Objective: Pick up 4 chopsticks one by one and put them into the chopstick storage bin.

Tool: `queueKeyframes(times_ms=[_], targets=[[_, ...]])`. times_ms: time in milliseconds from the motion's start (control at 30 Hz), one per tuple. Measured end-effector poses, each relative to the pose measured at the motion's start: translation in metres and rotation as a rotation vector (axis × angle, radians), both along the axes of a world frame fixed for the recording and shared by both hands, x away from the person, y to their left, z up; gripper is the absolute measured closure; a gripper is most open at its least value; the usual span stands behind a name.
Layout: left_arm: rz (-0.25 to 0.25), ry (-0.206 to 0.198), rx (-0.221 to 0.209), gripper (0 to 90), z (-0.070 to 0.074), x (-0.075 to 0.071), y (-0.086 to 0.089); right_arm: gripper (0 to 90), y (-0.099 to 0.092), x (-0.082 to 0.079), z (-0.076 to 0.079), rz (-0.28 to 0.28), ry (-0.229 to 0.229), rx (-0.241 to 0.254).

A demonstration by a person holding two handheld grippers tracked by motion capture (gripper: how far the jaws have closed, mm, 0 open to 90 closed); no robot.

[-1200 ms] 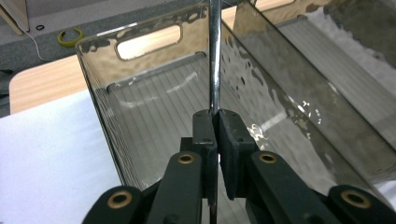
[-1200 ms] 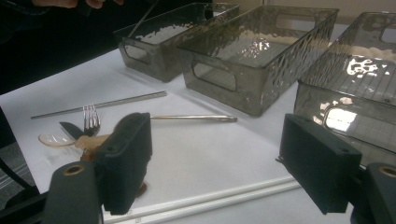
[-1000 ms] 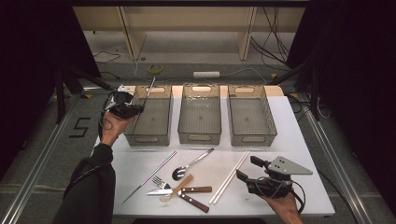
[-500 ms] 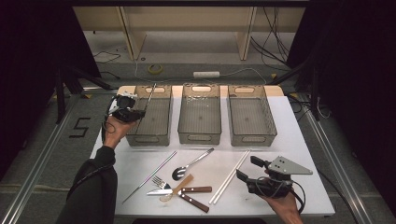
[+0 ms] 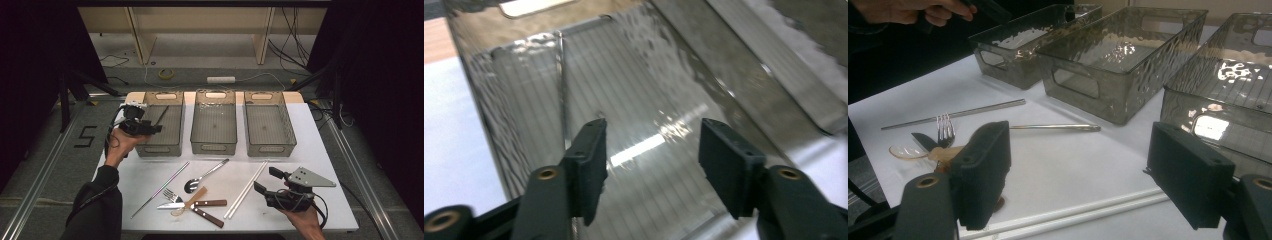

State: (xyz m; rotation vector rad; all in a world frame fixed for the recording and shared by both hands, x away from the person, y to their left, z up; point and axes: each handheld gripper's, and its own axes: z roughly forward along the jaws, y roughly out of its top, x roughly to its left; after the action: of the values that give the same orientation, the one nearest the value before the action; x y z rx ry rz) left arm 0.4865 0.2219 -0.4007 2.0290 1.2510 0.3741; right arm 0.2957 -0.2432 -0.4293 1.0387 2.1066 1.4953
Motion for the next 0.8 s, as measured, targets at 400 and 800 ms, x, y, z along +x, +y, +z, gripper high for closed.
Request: queueKeyframes(times_ms=[400, 800], targets=[[-0.042, 0.008, 0.026, 31.0, 0.011, -0.035, 0.0, 26.4, -0.001, -0.001, 0.001, 0.0, 0.0, 0.007], [-0.069, 0.04, 0.061, 26.3, -0.001, -0.055, -0.004, 26.4, -0.001, 0.0, 0.001, 0.001, 0.003, 0.007]])
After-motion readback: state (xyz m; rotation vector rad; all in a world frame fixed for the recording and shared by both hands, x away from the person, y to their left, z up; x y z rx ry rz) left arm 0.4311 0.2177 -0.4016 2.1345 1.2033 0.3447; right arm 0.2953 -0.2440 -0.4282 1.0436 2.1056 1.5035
